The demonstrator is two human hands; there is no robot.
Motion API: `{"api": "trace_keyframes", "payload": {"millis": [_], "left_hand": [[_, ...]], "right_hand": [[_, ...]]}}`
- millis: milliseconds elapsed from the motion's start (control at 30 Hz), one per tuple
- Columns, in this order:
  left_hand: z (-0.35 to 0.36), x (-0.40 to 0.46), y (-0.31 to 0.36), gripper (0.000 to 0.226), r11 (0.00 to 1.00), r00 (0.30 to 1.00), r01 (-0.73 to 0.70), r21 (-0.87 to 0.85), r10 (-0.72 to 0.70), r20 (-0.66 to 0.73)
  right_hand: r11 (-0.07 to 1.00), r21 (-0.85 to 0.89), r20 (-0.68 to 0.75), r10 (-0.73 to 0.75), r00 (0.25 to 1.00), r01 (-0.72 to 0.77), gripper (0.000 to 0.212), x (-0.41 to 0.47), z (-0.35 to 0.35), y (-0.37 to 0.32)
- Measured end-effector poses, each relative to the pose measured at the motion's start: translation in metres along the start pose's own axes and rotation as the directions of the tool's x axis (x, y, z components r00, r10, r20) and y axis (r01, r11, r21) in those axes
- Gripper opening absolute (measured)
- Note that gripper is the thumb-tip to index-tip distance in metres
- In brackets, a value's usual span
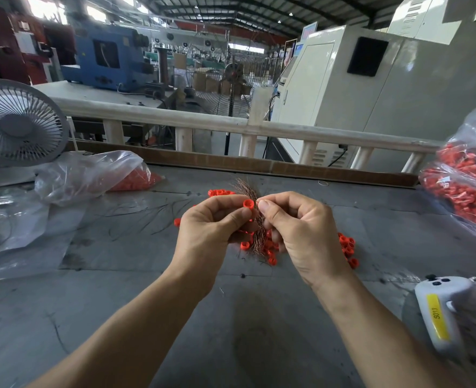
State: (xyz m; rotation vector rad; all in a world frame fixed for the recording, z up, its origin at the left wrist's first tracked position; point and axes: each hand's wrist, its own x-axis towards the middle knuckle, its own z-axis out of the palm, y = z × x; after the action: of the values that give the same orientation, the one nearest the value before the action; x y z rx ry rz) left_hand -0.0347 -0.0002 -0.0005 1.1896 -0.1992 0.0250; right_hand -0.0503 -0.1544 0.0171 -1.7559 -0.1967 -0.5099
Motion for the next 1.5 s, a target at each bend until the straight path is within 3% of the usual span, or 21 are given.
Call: {"api": "trace_keyframes", "payload": {"millis": [167,600,1133,1500], "left_hand": [[-0.003,0.001,0.001,0.018,1.0,1.0,-0.019,0.019,0.019,-0.023],[-0.001,0.001,0.001,0.016,0.992,0.996,-0.086,0.097,0.088,-0.012],[-0.005,0.003,0.004,0.014,0.996,0.998,0.042,-0.078,-0.038,0.05],[-0.012,0.006,0.011,0.017,0.997,0.988,0.079,-0.009,-0.077,0.132]], "right_hand": [[1.0,-0.007,0.072,-0.003,0.997,0.003,0.012,-0.003,0.002,-0.005],[0.997,-0.08,0.04,0.002,0.999,0.001,0.014,0.0,0.001,0.0],[0.989,0.128,0.073,0.071,0.995,-0.08,0.013,0.001,-0.001,0.0],[0.993,0.099,0.123,0.053,0.991,-0.066,0.014,0.003,-0.006,0.001]]}}
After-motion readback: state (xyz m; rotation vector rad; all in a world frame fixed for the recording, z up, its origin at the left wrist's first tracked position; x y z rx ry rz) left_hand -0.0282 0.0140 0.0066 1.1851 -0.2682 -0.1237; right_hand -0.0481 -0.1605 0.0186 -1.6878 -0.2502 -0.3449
